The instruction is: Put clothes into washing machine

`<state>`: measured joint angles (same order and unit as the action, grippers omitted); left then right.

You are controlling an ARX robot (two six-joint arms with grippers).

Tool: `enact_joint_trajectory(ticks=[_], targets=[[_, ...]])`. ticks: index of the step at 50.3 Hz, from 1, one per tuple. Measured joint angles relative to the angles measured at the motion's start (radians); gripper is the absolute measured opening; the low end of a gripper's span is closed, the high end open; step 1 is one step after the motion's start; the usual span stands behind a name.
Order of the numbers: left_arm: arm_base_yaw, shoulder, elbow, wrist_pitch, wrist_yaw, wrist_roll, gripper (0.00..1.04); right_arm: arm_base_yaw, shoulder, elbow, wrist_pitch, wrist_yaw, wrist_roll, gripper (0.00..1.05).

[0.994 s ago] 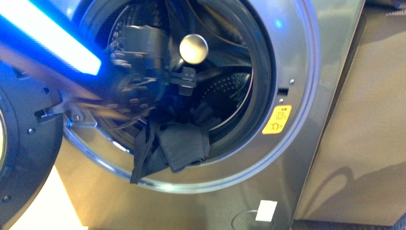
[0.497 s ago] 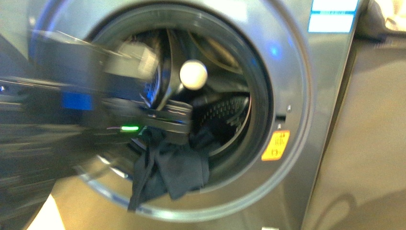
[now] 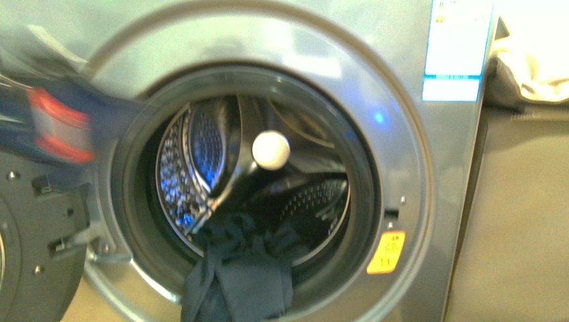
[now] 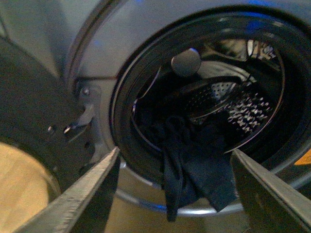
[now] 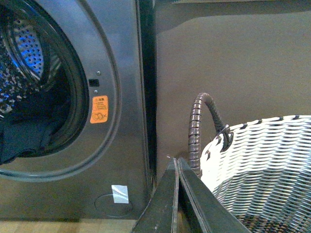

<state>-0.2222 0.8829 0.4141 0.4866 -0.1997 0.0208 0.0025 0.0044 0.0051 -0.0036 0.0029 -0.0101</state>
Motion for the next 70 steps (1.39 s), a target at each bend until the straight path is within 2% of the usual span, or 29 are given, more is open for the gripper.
enact_joint_trajectory(ticks=[2, 7, 11, 15, 21, 25, 36, 49, 56, 61, 70], targets=[[0.01, -0.016, -0.025, 0.001, 0.002, -0.002, 0.63, 0.0, 0.0, 0.0, 0.0, 0.0, 0.0, 0.02], [0.061, -0.078, -0.131, 0.013, 0.041, -0.011, 0.36, 0.0, 0.0, 0.0, 0.0, 0.0, 0.0, 0.02], [0.08, -0.124, -0.173, 0.018, 0.064, -0.015, 0.22, 0.0, 0.0, 0.0, 0.0, 0.0, 0.0, 0.02], [0.104, -0.182, -0.218, 0.018, 0.091, -0.019, 0.03, 0.0, 0.0, 0.0, 0.0, 0.0, 0.0, 0.02], [0.128, -0.235, -0.262, 0.008, 0.109, -0.021, 0.04, 0.0, 0.0, 0.0, 0.0, 0.0, 0.0, 0.02], [0.184, -0.266, -0.282, -0.006, 0.187, -0.022, 0.04, 0.0, 0.0, 0.0, 0.0, 0.0, 0.0, 0.02], [0.22, -0.357, -0.329, -0.051, 0.196, -0.022, 0.04, 0.0, 0.0, 0.0, 0.0, 0.0, -0.001, 0.03], [0.22, -0.467, -0.366, -0.122, 0.2, -0.022, 0.04, 0.0, 0.0, 0.0, 0.0, 0.0, 0.0, 0.46], [0.22, -0.534, -0.407, -0.139, 0.2, -0.023, 0.04, 0.0, 0.0, 0.0, 0.0, 0.0, 0.0, 0.81], [0.22, -0.566, -0.407, -0.169, 0.2, -0.022, 0.04, 0.0, 0.0, 0.0, 0.0, -0.001, 0.0, 0.98], [0.22, -0.63, -0.407, -0.231, 0.2, -0.022, 0.04, 0.0, 0.0, 0.0, 0.0, -0.001, 0.0, 0.97]])
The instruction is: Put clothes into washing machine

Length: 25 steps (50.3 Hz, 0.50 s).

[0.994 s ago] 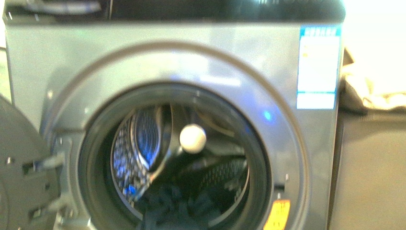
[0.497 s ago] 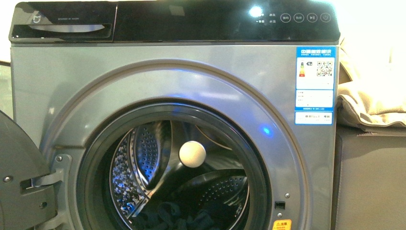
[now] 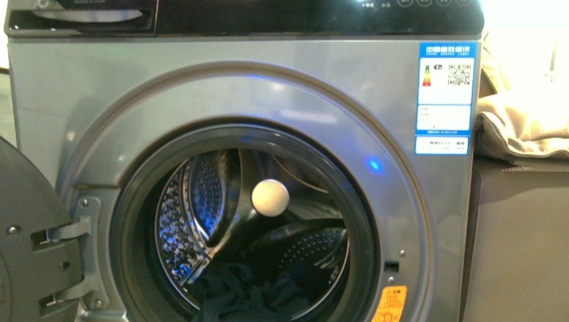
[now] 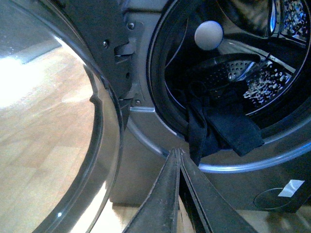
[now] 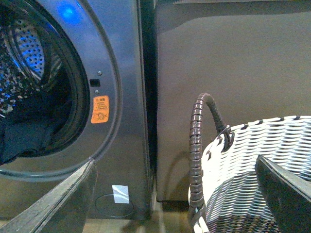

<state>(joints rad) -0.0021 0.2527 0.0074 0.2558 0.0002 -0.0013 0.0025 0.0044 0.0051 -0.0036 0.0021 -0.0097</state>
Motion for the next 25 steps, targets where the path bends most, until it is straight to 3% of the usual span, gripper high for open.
enact_joint_trajectory(ticks=[12, 16, 25], targets=[[0.0, -0.089, 0.0, -0.088, 0.0, 0.0, 0.04, 0.0, 0.0, 0.0, 0.0, 0.0, 0.0, 0.97], [0.0, -0.224, 0.0, -0.25, 0.0, 0.0, 0.04, 0.0, 0.0, 0.0, 0.0, 0.0, 0.0, 0.97], [0.0, -0.249, 0.0, -0.255, 0.0, 0.0, 0.04, 0.0, 0.0, 0.0, 0.0, 0.0, 0.0, 0.97]])
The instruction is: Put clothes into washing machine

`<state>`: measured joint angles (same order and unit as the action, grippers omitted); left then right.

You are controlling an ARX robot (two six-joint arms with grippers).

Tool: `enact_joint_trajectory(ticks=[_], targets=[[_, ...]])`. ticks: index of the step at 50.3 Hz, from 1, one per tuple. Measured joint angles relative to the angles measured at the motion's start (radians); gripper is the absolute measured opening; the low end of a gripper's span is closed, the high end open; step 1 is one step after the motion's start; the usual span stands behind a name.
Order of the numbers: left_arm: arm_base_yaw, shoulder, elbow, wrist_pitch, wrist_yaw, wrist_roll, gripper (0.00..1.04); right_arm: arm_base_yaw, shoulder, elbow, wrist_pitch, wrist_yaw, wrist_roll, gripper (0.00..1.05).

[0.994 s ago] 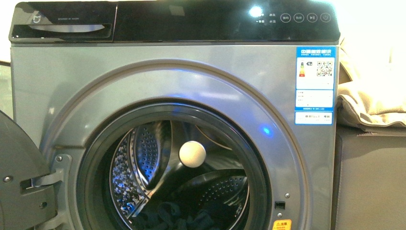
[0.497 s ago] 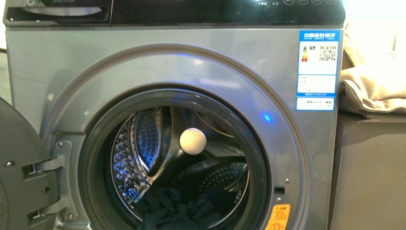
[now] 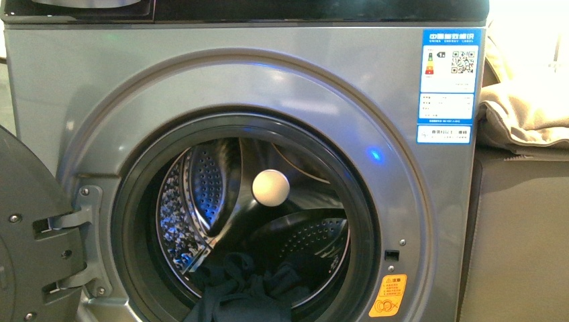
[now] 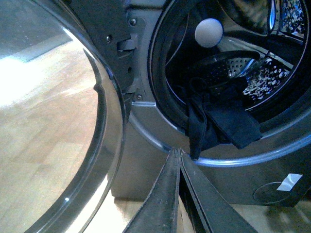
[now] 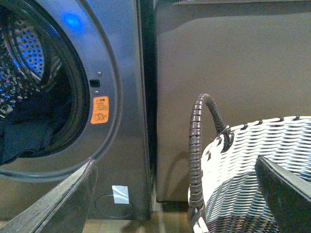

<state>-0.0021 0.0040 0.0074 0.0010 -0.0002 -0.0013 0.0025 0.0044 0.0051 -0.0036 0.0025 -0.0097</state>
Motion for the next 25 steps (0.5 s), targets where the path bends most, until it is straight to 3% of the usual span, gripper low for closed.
enact_joint_trajectory(ticks=[3, 21, 25], targets=[[0.0, 0.0, 0.0, 0.0, 0.0, -0.002, 0.05, 0.0, 0.0, 0.0, 0.0, 0.0, 0.0, 0.97], [0.0, 0.0, 0.0, 0.0, 0.0, 0.0, 0.74, 0.0, 0.0, 0.0, 0.0, 0.0, 0.0, 0.97], [0.0, 0.0, 0.0, 0.0, 0.0, 0.0, 0.96, 0.0, 0.0, 0.0, 0.0, 0.0, 0.0, 0.97]])
